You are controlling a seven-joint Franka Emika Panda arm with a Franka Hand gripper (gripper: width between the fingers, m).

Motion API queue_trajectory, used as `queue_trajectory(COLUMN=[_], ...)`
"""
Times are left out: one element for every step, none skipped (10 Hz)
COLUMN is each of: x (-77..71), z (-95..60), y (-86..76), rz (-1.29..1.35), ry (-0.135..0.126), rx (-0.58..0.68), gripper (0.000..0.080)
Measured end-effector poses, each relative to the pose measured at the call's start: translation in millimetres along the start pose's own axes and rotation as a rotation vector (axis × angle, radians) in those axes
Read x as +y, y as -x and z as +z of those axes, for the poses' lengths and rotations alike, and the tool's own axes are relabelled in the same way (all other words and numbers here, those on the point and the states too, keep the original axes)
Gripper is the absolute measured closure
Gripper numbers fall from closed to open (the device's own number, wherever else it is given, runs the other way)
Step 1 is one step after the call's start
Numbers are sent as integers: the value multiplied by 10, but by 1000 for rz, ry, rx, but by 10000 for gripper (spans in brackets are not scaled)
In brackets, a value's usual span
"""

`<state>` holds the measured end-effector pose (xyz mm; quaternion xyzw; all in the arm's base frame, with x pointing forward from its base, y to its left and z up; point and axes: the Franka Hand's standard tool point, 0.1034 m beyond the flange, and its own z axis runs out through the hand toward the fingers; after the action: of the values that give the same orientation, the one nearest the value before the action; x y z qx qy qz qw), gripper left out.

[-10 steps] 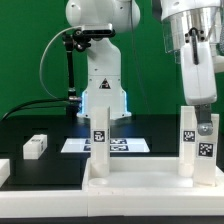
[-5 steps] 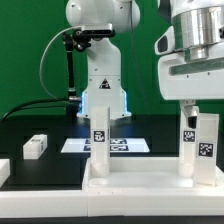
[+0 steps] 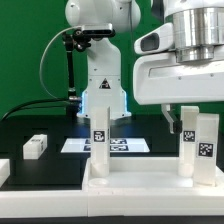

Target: Assemble desk

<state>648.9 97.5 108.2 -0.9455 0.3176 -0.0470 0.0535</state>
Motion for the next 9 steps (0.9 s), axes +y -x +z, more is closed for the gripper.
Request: queue_trajectory(x=[4, 4, 8, 13, 22, 43, 60, 50, 23], z=[0, 3, 4, 5, 6, 7, 4, 11, 20], y=[-4, -2, -3, -6, -11, -23, -20, 13, 34], rz=[-3, 37, 120, 161, 246, 355, 514, 742, 964], ry=[1, 1, 1, 2, 3, 6, 15, 14, 0], rx=[0, 0, 0, 0, 1, 1, -6, -23, -45], gripper=[280, 458, 458, 507, 507, 507, 507, 507, 508])
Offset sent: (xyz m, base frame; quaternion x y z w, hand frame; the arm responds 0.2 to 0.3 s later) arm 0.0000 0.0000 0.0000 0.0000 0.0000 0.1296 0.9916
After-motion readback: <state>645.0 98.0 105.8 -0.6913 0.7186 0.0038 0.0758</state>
